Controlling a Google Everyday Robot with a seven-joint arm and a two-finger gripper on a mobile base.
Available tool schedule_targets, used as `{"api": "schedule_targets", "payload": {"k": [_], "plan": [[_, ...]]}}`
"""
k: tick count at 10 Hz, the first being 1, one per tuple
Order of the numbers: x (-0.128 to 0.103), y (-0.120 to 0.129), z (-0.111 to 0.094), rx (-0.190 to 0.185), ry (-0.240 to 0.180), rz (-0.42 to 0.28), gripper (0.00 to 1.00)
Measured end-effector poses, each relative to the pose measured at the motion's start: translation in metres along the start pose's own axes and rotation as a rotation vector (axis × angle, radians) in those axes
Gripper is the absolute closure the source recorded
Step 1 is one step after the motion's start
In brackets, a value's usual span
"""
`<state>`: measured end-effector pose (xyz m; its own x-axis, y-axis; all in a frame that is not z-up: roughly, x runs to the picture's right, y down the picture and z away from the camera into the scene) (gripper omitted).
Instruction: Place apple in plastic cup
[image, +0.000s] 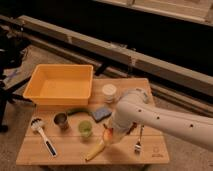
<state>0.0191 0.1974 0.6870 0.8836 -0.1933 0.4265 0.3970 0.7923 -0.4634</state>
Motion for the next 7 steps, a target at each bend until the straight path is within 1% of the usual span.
{"api": "schedule_targets", "payload": {"k": [1,2,4,7], "plan": [[-0.011,-0.006,0.002,0.005,-0.001,-0.018,1.00],[-0.025,-0.016,0.005,0.012,0.000,-0.050,1.00],[-0.048,-0.036,0.006,0.031,0.000,-0.096,1.00],[-0.064,-0.056,-0.007,0.070,0.005,-0.140,1.00]]}}
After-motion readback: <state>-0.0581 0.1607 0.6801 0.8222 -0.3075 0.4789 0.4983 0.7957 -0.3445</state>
